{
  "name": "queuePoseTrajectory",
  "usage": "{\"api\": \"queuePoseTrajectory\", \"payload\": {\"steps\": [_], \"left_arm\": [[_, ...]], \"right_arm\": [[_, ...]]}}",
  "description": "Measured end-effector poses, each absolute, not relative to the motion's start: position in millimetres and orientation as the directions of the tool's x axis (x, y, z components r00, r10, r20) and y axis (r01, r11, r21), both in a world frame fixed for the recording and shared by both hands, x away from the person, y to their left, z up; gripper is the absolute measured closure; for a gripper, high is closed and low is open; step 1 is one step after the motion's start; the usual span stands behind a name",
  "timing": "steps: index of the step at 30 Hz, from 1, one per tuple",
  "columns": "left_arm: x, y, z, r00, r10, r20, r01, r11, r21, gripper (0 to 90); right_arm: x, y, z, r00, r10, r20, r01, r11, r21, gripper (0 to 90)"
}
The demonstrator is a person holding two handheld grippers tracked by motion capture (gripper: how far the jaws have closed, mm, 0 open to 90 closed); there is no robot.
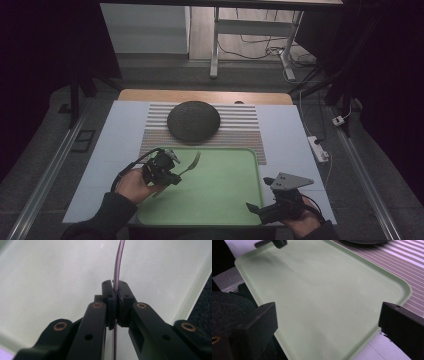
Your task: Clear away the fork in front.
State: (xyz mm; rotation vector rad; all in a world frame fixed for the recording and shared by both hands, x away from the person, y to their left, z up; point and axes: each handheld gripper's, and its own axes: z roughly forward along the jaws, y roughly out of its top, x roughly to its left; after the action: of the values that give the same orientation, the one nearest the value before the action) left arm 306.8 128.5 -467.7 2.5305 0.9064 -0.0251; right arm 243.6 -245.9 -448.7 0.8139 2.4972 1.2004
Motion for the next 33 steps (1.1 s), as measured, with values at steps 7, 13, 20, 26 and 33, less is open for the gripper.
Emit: {"api": "queuePoseTrajectory", "payload": {"steps": [7,13,20,26,33], "left_arm": [[299,142,-472,0.671,0.708,-0.221,0.726,-0.567,0.389,85.5],[290,156,-477,0.544,0.793,-0.274,0.822,-0.439,0.362,85.4],[293,163,-492,0.426,0.864,-0.269,0.892,-0.353,0.282,85.3],[302,163,-501,0.411,0.876,-0.253,0.899,-0.344,0.27,85.0],[308,163,-507,0.396,0.888,-0.236,0.906,-0.335,0.259,84.5]], "right_arm": [[237,-258,-450,-0.792,0.61,0.017,0.394,0.49,0.778,1.4],[232,-265,-450,-0.78,0.626,0.003,0.398,0.492,0.775,1.2],[233,-266,-453,-0.78,0.626,0.006,0.412,0.506,0.757,1.2],[233,-263,-455,-0.791,0.612,0.004,0.412,0.528,0.743,1.3],[234,-264,-455,-0.793,0.609,0.007,0.414,0.531,0.739,1.3]]}}
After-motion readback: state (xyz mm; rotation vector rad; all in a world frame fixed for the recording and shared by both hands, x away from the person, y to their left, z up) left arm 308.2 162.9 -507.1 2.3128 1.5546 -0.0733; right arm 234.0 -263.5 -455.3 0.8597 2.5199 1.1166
